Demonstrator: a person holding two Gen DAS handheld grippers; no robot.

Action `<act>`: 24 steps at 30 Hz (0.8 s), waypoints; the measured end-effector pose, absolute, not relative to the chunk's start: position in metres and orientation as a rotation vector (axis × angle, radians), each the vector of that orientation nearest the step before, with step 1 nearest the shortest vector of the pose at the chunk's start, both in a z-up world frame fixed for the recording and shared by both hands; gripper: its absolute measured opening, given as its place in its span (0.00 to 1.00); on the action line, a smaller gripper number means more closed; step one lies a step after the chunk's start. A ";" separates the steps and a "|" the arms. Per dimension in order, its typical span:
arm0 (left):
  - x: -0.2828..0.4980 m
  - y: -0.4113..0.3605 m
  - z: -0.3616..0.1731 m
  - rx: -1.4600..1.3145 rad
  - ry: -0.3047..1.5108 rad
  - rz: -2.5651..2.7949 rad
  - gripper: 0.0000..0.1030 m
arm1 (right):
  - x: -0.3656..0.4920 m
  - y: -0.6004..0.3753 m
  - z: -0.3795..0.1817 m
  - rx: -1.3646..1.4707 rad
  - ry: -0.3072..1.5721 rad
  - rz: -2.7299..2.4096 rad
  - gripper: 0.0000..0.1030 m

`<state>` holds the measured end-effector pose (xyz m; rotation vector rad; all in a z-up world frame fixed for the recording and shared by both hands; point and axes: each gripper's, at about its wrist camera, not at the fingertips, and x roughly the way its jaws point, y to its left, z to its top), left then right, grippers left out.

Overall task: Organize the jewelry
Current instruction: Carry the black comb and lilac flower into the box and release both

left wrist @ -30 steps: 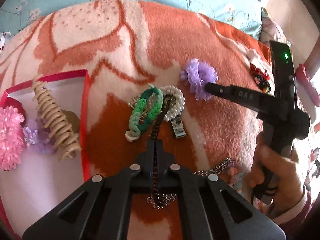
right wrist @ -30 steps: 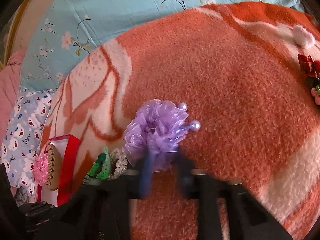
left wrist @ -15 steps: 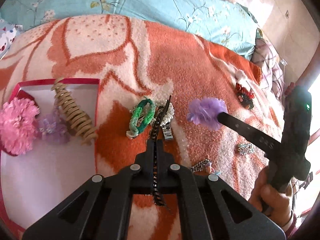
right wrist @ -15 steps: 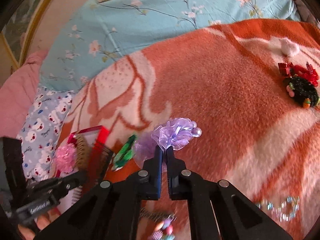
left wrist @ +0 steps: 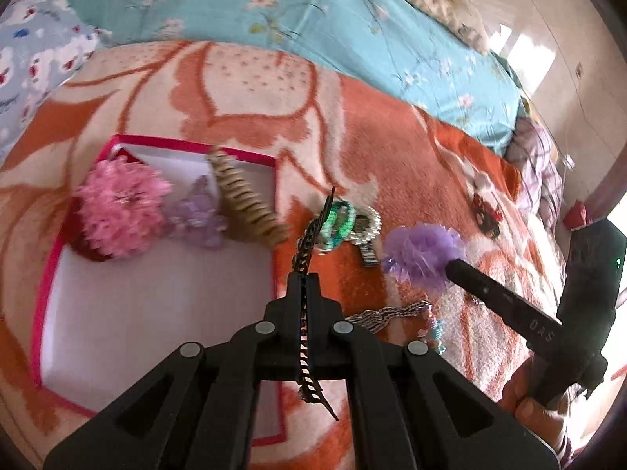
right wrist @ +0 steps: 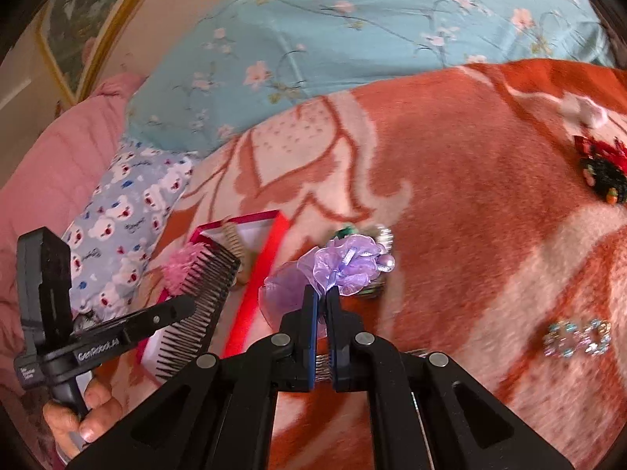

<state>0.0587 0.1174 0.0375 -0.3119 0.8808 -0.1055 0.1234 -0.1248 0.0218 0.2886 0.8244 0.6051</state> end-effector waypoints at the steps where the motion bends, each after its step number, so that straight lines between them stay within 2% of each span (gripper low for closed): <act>1: 0.055 0.122 0.038 -0.318 0.877 -0.098 0.00 | 0.120 -0.120 0.023 0.288 0.824 0.617 0.03; 24: 0.016 0.226 0.024 -0.412 0.853 0.103 0.00 | 0.096 -0.003 0.022 0.198 0.833 0.827 0.03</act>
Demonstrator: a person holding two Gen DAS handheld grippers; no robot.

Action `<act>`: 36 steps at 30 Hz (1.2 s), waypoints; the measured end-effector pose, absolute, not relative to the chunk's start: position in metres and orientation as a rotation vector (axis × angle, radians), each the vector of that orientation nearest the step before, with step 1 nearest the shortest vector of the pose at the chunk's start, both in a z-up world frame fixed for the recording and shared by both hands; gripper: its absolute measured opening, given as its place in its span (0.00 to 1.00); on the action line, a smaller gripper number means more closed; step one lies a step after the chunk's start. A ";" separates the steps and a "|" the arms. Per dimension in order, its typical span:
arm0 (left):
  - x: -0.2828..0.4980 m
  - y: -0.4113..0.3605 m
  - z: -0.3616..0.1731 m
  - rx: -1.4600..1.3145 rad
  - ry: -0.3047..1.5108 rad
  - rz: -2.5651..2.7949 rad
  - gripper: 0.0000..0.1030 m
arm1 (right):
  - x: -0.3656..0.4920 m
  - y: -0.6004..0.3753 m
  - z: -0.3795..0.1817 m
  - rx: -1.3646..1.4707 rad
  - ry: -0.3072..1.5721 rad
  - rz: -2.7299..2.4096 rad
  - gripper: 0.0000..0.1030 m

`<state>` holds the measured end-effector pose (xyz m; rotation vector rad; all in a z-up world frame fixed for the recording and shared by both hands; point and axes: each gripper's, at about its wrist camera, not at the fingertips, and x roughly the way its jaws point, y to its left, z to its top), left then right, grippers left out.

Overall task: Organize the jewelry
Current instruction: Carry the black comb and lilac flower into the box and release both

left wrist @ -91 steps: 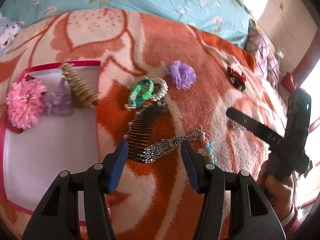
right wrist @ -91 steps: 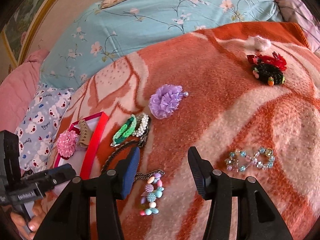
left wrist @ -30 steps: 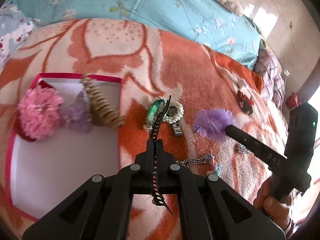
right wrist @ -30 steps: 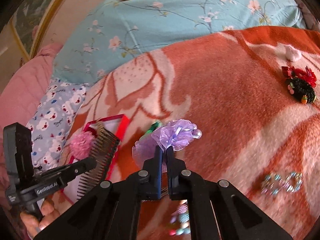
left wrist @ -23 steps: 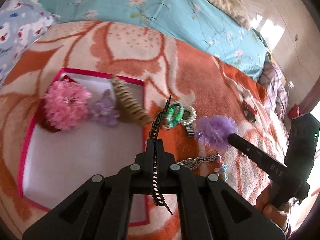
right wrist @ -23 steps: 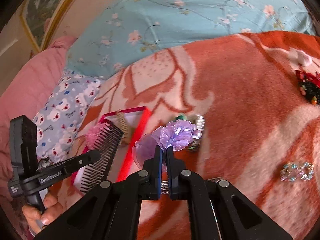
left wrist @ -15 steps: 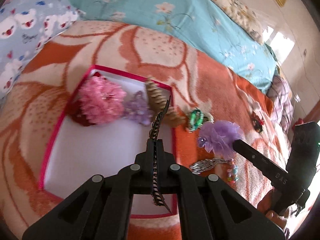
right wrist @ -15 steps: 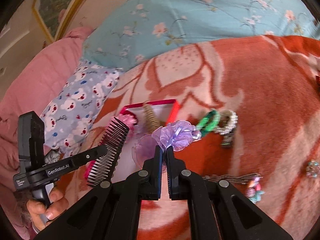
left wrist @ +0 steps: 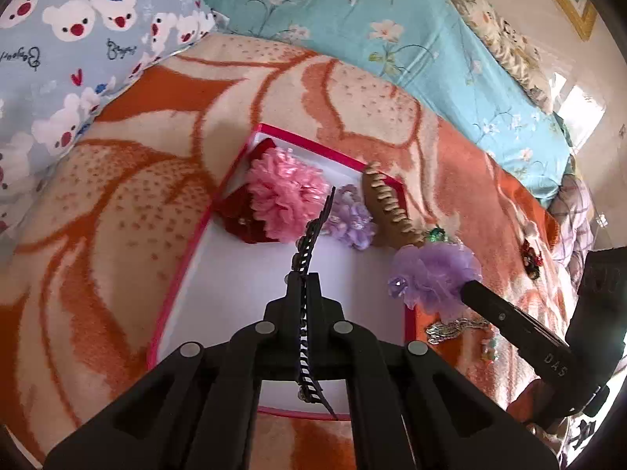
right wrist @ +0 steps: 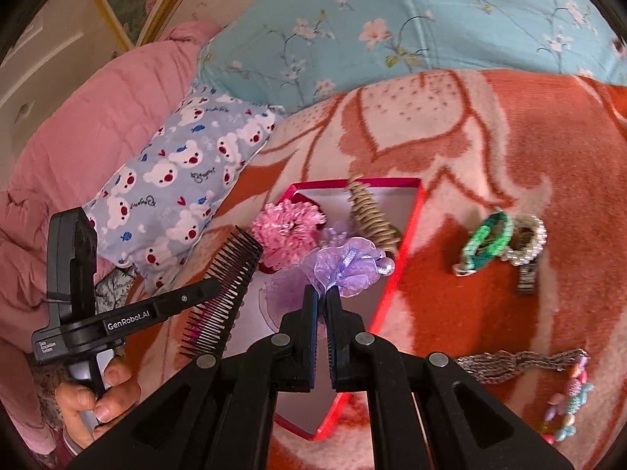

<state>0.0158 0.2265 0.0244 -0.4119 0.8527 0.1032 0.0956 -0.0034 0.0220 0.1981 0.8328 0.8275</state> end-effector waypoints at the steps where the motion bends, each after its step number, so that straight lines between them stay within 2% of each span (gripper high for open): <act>1: 0.016 0.228 0.024 -0.409 0.853 0.110 0.00 | 0.097 0.001 0.020 0.195 0.835 0.832 0.03; 11: 0.034 0.245 0.007 -0.344 0.877 0.192 0.00 | 0.111 0.048 -0.013 0.134 0.905 0.841 0.03; 24: 0.055 0.248 -0.014 -0.353 0.907 0.202 0.00 | 0.125 0.058 -0.039 0.094 0.976 0.797 0.04; 26: 0.055 0.247 -0.014 -0.350 0.908 0.201 0.01 | 0.126 0.058 -0.039 0.093 0.980 0.796 0.08; 34: 0.053 0.251 -0.020 -0.386 0.931 0.194 0.01 | 0.125 0.061 -0.038 0.093 0.982 0.801 0.10; 36: 0.052 0.252 -0.019 -0.392 0.930 0.188 0.01 | 0.124 0.060 -0.037 0.095 0.984 0.800 0.14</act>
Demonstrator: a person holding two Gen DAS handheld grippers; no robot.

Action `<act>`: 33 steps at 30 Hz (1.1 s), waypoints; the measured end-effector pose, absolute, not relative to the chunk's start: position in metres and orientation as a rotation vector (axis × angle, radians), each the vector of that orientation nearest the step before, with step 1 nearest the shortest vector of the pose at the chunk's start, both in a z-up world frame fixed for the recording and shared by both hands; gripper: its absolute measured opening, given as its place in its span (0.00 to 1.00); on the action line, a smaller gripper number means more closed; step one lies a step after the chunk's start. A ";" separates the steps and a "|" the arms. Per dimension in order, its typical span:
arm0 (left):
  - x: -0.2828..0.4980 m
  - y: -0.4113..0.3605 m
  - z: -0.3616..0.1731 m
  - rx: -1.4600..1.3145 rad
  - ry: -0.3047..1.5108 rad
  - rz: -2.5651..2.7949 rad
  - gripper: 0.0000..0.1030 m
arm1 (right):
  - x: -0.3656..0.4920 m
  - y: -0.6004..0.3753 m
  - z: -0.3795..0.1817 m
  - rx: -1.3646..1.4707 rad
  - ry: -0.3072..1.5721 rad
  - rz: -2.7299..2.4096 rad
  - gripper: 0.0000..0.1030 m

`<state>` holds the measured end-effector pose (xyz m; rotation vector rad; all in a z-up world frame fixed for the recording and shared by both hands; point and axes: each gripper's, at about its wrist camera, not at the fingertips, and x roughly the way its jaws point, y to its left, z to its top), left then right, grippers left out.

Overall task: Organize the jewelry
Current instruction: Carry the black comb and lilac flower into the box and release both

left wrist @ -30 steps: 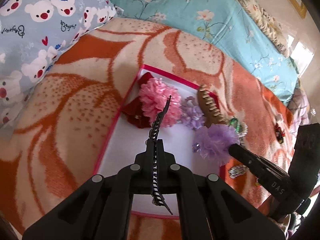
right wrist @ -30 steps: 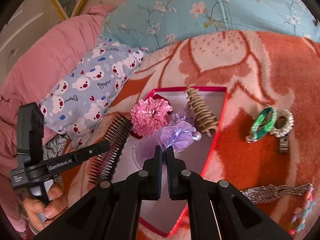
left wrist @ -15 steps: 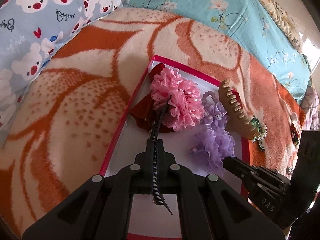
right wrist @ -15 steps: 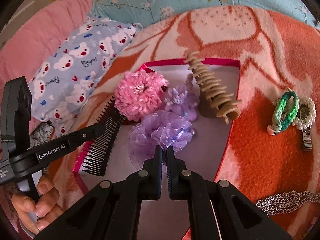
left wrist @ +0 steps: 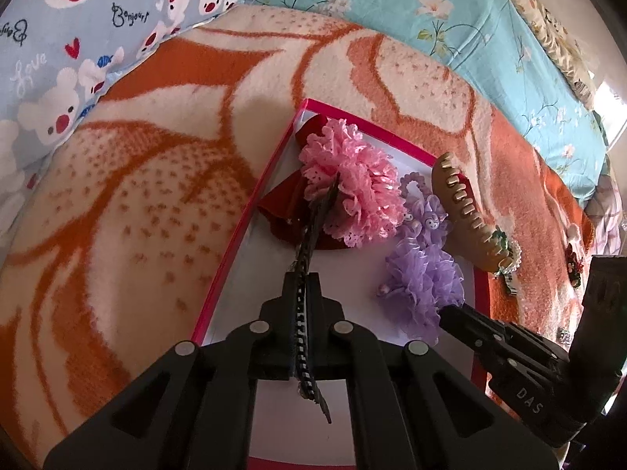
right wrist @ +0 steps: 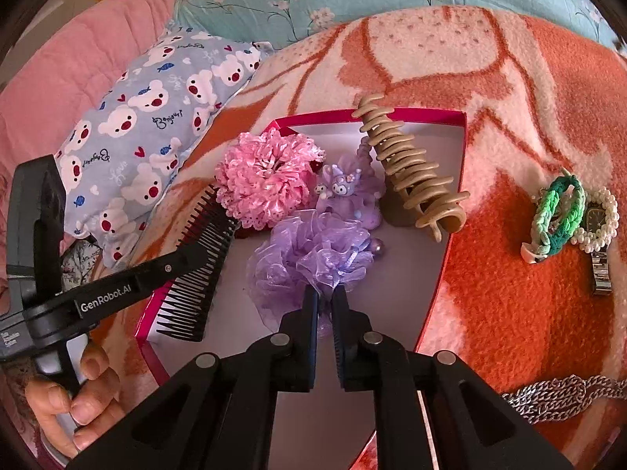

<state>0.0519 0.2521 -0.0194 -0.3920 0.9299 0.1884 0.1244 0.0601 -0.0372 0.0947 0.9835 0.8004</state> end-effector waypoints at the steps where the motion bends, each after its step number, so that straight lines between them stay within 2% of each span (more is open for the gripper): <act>1: 0.051 0.252 -0.019 -0.392 0.928 0.188 0.01 | 0.124 0.059 -0.036 0.098 0.983 0.801 0.21; 2: 0.051 0.252 -0.018 -0.392 0.928 0.187 0.01 | 0.124 0.059 -0.036 0.100 0.982 0.801 0.28; 4: 0.051 0.251 -0.018 -0.394 0.928 0.183 0.02 | 0.123 0.056 -0.033 0.105 0.974 0.795 0.34; 9: 0.049 0.250 -0.016 -0.398 0.931 0.181 0.13 | 0.119 0.050 -0.026 0.114 0.963 0.793 0.36; 14: 0.043 0.248 -0.011 -0.398 0.921 0.183 0.31 | 0.112 0.040 -0.017 0.135 0.945 0.794 0.37; 29: 0.029 0.244 0.004 -0.394 0.904 0.181 0.32 | 0.091 -0.010 0.010 0.182 0.887 0.782 0.37; 33: 0.021 0.231 0.021 -0.385 0.868 0.153 0.32 | 0.085 -0.036 0.013 0.186 0.871 0.747 0.43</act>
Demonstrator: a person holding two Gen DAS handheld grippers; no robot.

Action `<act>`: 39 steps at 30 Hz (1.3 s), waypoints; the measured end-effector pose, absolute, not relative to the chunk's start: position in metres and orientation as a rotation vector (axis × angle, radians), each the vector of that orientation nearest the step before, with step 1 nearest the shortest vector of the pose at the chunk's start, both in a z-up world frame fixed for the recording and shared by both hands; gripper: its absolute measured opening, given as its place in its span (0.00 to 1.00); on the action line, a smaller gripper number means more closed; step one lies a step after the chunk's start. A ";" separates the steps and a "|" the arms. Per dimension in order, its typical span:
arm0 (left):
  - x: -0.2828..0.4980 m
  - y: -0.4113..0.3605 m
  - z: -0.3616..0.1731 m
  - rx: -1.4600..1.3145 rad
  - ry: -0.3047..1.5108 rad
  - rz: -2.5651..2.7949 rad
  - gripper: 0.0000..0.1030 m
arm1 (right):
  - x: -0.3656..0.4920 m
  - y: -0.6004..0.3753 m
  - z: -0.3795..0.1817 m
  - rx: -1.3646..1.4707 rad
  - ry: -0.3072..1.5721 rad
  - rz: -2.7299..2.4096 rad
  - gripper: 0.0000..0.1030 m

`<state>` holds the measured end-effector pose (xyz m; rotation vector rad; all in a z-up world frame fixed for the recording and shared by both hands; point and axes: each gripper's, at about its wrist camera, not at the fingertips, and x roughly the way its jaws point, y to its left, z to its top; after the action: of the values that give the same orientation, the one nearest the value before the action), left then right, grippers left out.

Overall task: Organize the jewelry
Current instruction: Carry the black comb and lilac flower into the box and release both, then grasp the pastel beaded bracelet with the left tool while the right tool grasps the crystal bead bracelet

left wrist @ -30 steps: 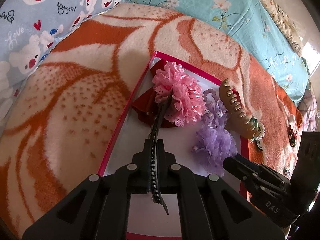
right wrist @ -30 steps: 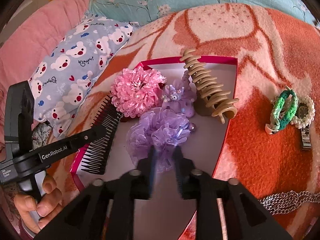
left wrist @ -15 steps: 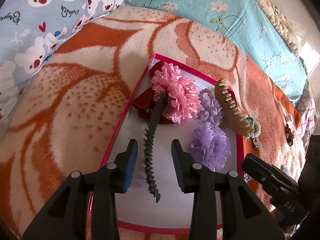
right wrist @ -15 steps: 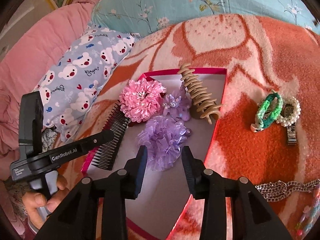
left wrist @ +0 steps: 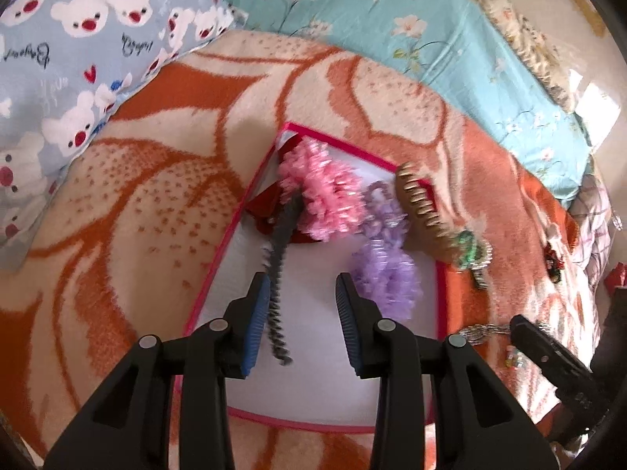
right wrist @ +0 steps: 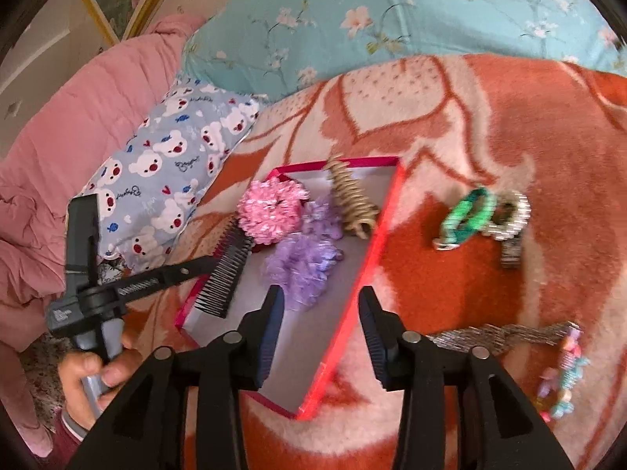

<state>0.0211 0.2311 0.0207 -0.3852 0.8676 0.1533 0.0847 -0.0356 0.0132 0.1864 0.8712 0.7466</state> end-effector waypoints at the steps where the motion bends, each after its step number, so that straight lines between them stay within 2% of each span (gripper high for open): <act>1: 0.020 0.227 0.025 -0.383 0.861 0.142 0.32 | 0.083 -0.042 0.013 0.188 0.872 0.741 0.43; 9: 0.017 0.173 0.042 -0.335 0.853 0.017 0.32 | 0.070 -0.110 0.006 0.180 0.878 0.628 0.43; 12: 0.018 0.154 0.042 -0.325 0.863 -0.024 0.39 | 0.067 -0.139 0.002 0.191 0.887 0.574 0.43; 21: 0.018 0.102 0.032 -0.267 0.909 -0.110 0.39 | 0.058 -0.209 -0.013 0.267 0.903 0.436 0.43; 37: 0.034 0.005 0.007 -0.206 1.027 -0.309 0.39 | 0.079 -0.271 -0.019 0.282 0.887 0.256 0.44; 39: 0.040 -0.008 0.002 -0.206 1.046 -0.338 0.45 | 0.086 -0.278 -0.021 0.289 0.890 0.233 0.44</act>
<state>0.0403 -0.0084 0.0019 -0.2063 1.0462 -0.3383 0.0856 -0.2779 -0.0211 0.2893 0.8896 0.2327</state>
